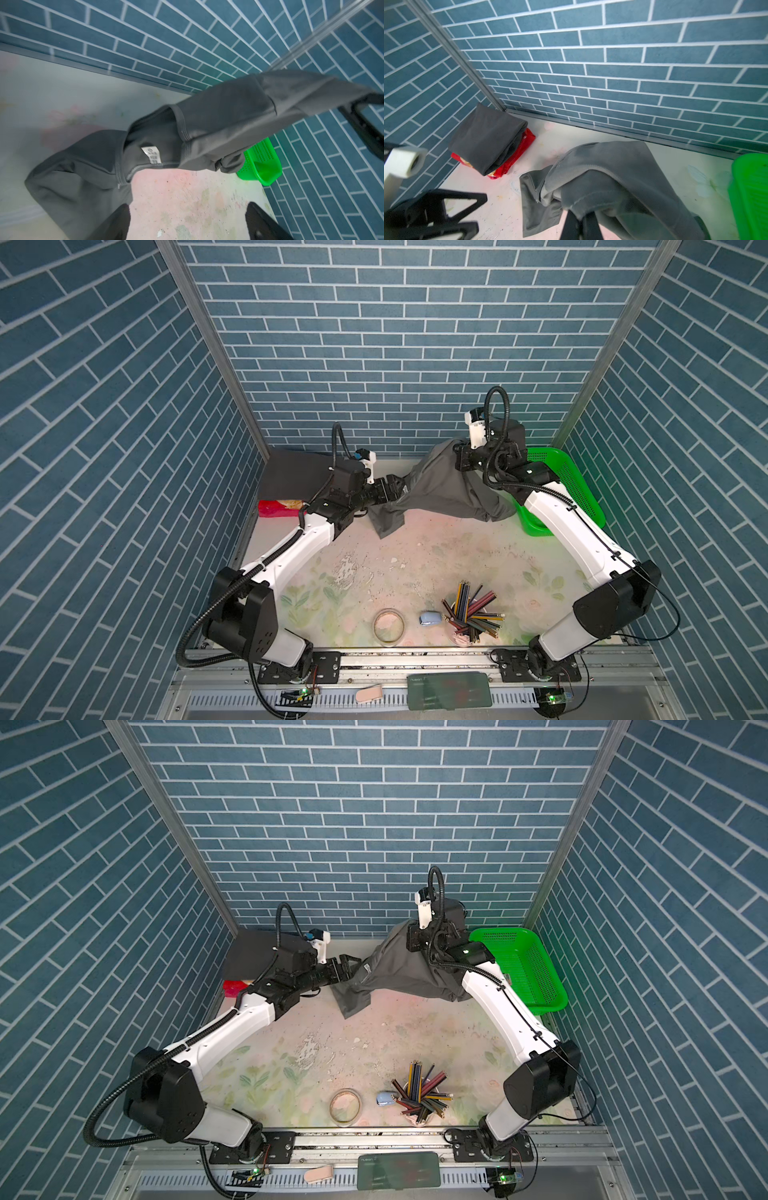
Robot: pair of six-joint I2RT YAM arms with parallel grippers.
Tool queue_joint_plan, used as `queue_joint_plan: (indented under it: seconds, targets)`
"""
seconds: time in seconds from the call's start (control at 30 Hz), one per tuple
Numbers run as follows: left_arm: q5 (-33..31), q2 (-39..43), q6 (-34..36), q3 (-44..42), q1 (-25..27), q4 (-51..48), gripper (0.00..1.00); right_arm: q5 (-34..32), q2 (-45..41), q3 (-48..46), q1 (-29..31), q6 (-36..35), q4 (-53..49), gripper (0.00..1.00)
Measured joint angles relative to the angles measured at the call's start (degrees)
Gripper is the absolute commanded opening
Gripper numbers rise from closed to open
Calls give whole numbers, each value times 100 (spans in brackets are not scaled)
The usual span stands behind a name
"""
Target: Fold and stack the t-shirts
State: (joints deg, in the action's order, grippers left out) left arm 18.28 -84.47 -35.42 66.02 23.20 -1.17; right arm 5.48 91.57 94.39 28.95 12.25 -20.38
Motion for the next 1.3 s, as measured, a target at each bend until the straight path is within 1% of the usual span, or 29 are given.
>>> queue_joint_plan:
  seconds: [0.1,0.17,0.27,0.43,0.47,0.53,0.6,0.63,0.67,0.77,0.83,0.9,0.97,1.13,1.17,1.23,1.27,1.3]
  targets:
    - [31,20,-63,-267,-391,-2,89,291,94,-481,155,-7,109,0]
    - [46,20,-81,-437,-516,-72,89,433,151,-970,214,0,127,0]
    - [98,20,-83,-584,-533,-170,89,529,192,-1744,282,52,66,0]
    - [199,-33,-127,-608,-529,-153,89,315,83,-2599,245,101,-146,0]
    - [225,-76,-149,-608,-529,-122,89,284,2,-2756,216,98,-188,7]
    - [262,-199,-212,-608,-527,-63,89,278,-131,-2966,175,122,-236,27]
    - [278,-326,-256,-608,-498,-24,89,326,-269,-3121,131,103,-332,50]
    - [282,-367,-269,-608,-485,-22,89,374,-332,-3167,92,83,-365,58]
    - [282,-424,-278,-608,-452,-20,89,463,-420,-3220,31,101,-389,65]
    - [284,-564,-308,-605,-323,-9,89,780,-745,-3346,-245,140,-358,81]
    - [282,-675,-337,-603,-190,0,89,931,-975,-3373,-527,192,-260,86]
    - [282,-776,-354,-592,-59,-7,89,994,-1049,-3342,-741,216,-138,87]
    - [280,-868,-367,-551,55,-24,89,1027,-907,-3226,-868,245,-127,88]
    - [275,-979,-387,-507,197,-35,89,1263,-31,-3010,-887,282,20,88]
    - [269,-981,-387,-507,203,-44,89,1318,181,-3014,-885,295,39,86]
    - [254,-981,-387,-496,212,-72,89,1397,498,-3021,-863,330,83,78]
    - [249,-981,-385,-492,219,-74,89,1427,621,-3034,-852,369,114,71]
    - [245,-981,-385,-487,223,-87,89,1456,728,-3056,-831,404,160,62]
